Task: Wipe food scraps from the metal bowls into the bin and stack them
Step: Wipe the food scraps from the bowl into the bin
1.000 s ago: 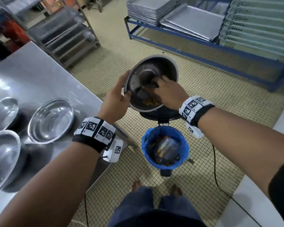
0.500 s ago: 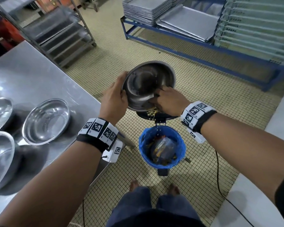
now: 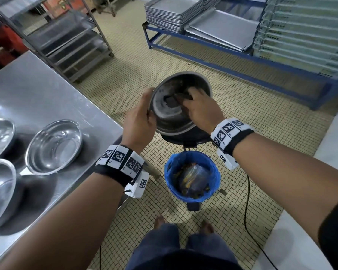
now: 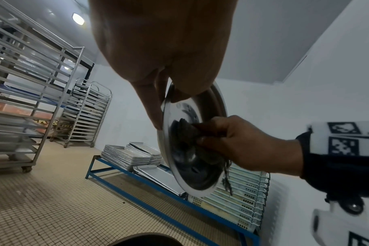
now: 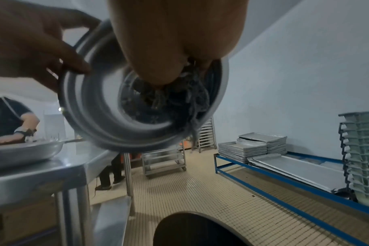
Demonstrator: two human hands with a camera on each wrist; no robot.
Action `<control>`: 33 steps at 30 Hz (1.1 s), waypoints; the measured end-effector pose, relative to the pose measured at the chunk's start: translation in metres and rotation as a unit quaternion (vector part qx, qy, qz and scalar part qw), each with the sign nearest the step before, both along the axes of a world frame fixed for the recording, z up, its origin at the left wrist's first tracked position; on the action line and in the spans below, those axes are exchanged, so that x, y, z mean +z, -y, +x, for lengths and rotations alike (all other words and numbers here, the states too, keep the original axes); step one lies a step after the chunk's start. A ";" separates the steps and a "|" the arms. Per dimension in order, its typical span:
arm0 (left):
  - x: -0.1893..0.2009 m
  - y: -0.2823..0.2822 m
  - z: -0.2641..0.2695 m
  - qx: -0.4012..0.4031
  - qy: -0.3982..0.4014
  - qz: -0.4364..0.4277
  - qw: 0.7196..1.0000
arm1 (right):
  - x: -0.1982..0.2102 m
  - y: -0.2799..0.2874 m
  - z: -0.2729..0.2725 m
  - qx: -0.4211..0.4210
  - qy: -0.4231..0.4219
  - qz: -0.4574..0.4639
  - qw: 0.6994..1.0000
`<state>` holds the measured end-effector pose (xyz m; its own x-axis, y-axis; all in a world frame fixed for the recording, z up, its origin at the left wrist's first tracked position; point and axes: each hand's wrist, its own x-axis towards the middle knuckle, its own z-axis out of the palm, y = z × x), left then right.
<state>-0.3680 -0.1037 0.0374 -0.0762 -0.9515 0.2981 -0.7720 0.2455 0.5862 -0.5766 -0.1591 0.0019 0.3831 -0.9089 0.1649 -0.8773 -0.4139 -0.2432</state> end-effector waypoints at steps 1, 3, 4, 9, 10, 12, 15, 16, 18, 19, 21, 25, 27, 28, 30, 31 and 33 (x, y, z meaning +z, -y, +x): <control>0.001 0.000 0.000 0.005 -0.006 0.006 1.000 | -0.002 0.001 0.001 -0.002 -0.025 -0.004 1.000; 0.004 0.000 0.002 0.013 -0.020 0.017 1.000 | -0.010 -0.001 0.003 0.010 -0.075 -0.021 0.997; 0.005 0.000 0.003 0.011 -0.021 0.015 1.000 | -0.014 -0.003 0.003 0.020 -0.092 -0.031 0.995; 0.004 0.001 0.006 0.015 -0.020 0.008 1.000 | -0.030 -0.017 0.003 0.031 -0.111 -0.024 0.993; 0.003 0.001 0.006 0.019 -0.021 0.005 1.000 | -0.034 -0.021 0.002 0.031 -0.104 -0.018 0.994; 0.001 0.001 0.008 0.023 -0.020 -0.006 1.000 | -0.044 -0.032 -0.003 0.040 -0.085 0.000 0.996; -0.005 0.002 0.011 0.028 -0.025 -0.011 0.999 | -0.053 -0.050 -0.013 0.070 -0.059 0.026 0.995; -0.007 0.002 0.011 0.026 -0.029 -0.012 0.999 | -0.052 -0.053 -0.014 0.069 -0.043 0.027 0.996; -0.009 -0.001 0.009 0.013 -0.038 -0.011 0.999 | -0.043 -0.048 -0.012 0.035 0.018 -0.002 0.999; -0.009 -0.002 0.007 0.010 -0.044 -0.004 0.999 | -0.036 -0.040 -0.010 0.007 0.054 -0.036 0.998; -0.009 -0.005 0.003 0.017 -0.049 0.020 0.998 | -0.019 -0.023 -0.006 -0.036 0.120 -0.103 0.987; -0.005 -0.010 -0.003 0.005 -0.083 0.067 0.994 | -0.001 0.000 0.011 -0.045 0.166 -0.158 0.972; -0.002 -0.011 -0.003 -0.014 -0.100 0.097 0.990 | -0.005 0.002 0.023 -0.020 0.152 -0.151 0.976; -0.001 -0.012 -0.002 -0.021 -0.111 0.107 0.988 | -0.009 0.001 0.027 -0.004 0.142 -0.148 0.979; 0.001 -0.013 0.004 -0.028 -0.137 0.120 0.983 | -0.016 -0.001 0.032 0.031 0.123 -0.152 0.980; 0.001 -0.013 0.006 -0.029 -0.150 0.128 0.980 | -0.019 -0.002 0.032 0.049 0.114 -0.157 0.980; 0.000 -0.014 0.010 -0.021 -0.172 0.142 0.975 | -0.025 -0.006 0.032 0.081 0.104 -0.166 0.977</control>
